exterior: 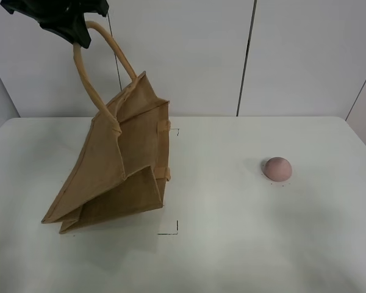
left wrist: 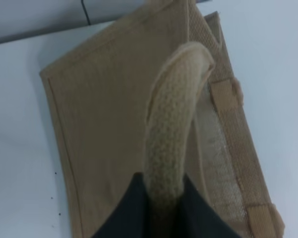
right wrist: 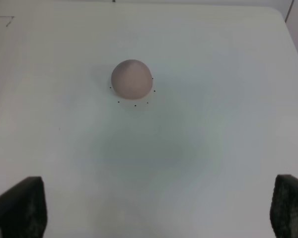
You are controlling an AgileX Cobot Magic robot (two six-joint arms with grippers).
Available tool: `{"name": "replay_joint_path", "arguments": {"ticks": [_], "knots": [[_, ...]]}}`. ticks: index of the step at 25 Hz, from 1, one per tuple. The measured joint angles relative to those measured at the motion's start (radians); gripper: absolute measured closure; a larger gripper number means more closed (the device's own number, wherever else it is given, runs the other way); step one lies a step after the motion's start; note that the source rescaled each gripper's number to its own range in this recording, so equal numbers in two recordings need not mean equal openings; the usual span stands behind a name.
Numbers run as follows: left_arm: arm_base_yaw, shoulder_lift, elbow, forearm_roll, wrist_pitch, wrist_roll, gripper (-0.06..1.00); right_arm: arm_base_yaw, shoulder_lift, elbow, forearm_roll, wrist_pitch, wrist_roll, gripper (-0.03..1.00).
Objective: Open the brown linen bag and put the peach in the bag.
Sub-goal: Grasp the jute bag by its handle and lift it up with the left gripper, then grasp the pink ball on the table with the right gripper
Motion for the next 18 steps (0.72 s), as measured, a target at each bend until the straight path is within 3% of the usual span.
{"name": "replay_joint_path", "arguments": {"ticks": [18], "knots": [[0.0,0.0,-0.032,-0.023,0.001,0.001,0.94,0.0,0.051,-0.001,0.0,-0.001,0.001,-0.03]]}}
